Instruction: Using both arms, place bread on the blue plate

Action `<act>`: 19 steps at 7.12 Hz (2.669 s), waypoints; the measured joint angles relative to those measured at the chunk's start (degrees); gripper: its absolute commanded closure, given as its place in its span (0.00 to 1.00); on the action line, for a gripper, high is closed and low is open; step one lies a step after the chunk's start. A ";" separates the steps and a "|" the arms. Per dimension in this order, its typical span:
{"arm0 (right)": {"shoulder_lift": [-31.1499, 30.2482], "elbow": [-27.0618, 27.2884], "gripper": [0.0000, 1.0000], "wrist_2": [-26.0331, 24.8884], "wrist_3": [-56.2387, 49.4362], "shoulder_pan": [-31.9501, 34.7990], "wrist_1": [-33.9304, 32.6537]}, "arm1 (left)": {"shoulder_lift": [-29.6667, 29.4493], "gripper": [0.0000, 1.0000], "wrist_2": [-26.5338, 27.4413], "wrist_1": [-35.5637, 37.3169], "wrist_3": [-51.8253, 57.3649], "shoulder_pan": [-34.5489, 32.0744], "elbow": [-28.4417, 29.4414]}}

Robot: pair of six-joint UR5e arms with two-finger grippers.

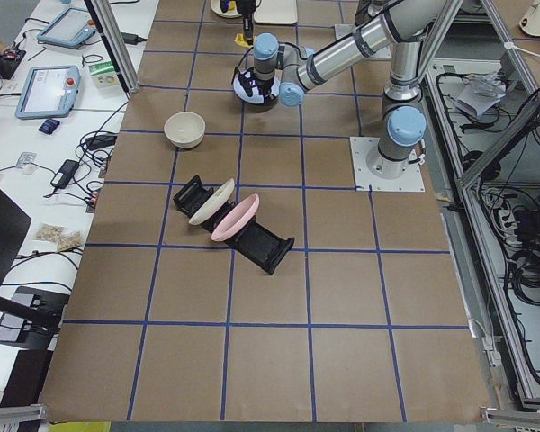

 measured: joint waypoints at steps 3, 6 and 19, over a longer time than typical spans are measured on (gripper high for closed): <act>3.22 0.03 1.00 1.53 5.87 3.49 -5.23 | 6.83 0.00 5.00 -20.12 12.01 4.54 10.04; 6.85 0.19 1.00 1.52 13.20 6.63 -8.88 | 13.81 0.00 13.94 -45.06 32.75 7.76 24.92; 11.06 3.00 0.00 -1.72 14.84 8.44 -14.86 | 11.71 0.00 13.41 -47.73 34.67 6.98 34.76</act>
